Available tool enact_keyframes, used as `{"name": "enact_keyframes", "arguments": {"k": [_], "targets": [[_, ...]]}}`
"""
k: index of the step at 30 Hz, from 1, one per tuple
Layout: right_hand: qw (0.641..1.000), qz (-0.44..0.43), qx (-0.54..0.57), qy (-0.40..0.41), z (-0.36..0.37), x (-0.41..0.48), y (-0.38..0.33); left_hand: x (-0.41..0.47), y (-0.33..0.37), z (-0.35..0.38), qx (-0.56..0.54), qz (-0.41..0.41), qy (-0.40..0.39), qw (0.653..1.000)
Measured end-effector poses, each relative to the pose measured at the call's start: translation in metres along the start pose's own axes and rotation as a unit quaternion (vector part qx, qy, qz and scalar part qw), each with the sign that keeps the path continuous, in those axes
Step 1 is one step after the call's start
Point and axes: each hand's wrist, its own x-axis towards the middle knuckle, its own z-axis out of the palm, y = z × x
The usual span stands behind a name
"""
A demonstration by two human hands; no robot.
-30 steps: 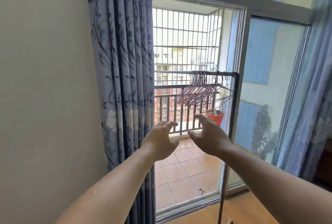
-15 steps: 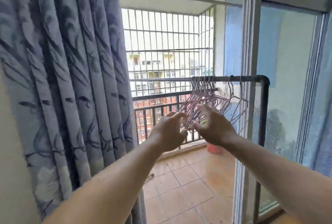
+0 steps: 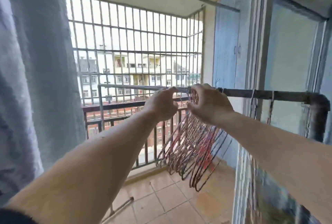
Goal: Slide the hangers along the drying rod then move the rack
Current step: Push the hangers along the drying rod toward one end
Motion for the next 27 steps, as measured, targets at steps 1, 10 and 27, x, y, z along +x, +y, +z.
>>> {"name": "enact_keyframes", "arguments": {"k": [1,10,27], "targets": [[1.000,-0.005,-0.023,0.012,0.009,0.014,0.004,0.017,-0.010,0.009,0.005,0.000,-0.003,1.000],[0.987,-0.022,-0.149,-0.049,0.095,0.128,-0.004,0.130,-0.091,0.076,0.075,0.041,-0.015,0.996],[0.968,0.018,-0.236,-0.079,0.151,0.193,0.022,0.186,-0.161,0.104,0.183,0.113,-0.012,0.977]]}}
